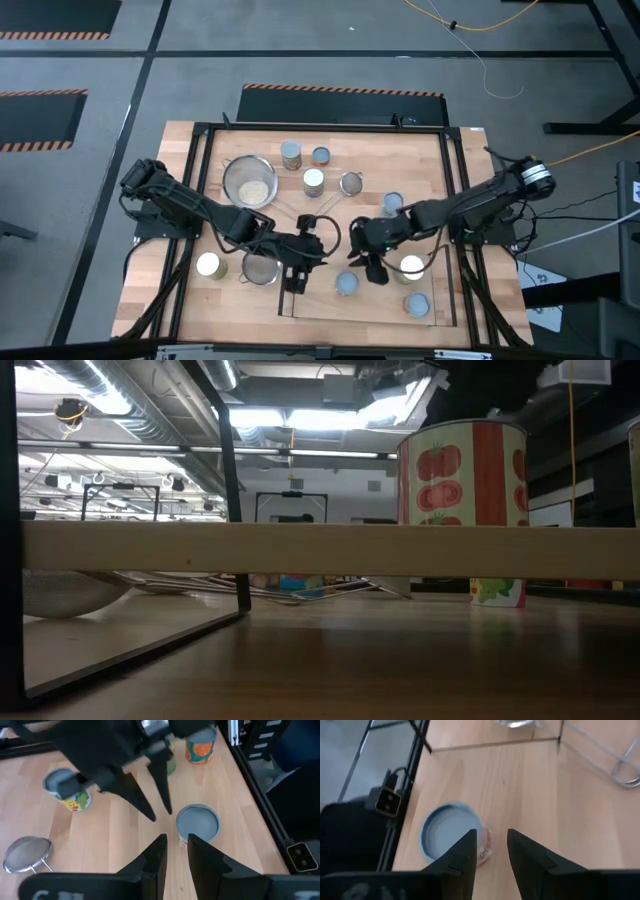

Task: Pick and place cans onto a shelf
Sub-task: Put the small canned tomatoes on the shelf

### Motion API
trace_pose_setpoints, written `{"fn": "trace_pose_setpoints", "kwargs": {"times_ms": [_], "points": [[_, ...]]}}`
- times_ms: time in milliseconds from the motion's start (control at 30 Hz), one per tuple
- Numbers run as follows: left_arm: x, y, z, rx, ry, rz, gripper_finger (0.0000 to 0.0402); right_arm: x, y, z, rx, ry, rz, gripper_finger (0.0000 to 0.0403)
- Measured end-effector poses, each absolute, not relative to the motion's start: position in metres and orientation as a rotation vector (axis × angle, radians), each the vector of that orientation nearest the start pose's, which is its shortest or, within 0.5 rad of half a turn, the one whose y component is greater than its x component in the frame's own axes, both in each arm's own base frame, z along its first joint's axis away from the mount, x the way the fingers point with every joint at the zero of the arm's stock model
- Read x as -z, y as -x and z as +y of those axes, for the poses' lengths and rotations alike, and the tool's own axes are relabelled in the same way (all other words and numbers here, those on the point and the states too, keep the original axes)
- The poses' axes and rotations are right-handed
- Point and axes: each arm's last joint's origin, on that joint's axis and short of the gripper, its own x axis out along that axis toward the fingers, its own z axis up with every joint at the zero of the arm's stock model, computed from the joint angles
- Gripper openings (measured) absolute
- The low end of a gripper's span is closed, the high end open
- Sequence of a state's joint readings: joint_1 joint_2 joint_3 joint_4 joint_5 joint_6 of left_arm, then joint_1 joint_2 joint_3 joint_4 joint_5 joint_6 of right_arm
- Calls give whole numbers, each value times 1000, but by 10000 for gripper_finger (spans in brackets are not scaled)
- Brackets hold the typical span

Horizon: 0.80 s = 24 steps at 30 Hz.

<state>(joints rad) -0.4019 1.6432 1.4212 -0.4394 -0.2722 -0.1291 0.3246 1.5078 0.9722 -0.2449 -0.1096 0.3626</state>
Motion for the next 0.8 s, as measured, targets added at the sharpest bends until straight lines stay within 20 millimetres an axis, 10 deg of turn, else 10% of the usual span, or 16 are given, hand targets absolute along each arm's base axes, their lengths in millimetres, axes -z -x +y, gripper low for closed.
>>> {"fn": "trace_pose_setpoints", "kwargs": {"times_ms": [800], "points": [[-313,-341,-136,85,-94,628,69,-218,-307,117,-400,-1,726,113]]}}
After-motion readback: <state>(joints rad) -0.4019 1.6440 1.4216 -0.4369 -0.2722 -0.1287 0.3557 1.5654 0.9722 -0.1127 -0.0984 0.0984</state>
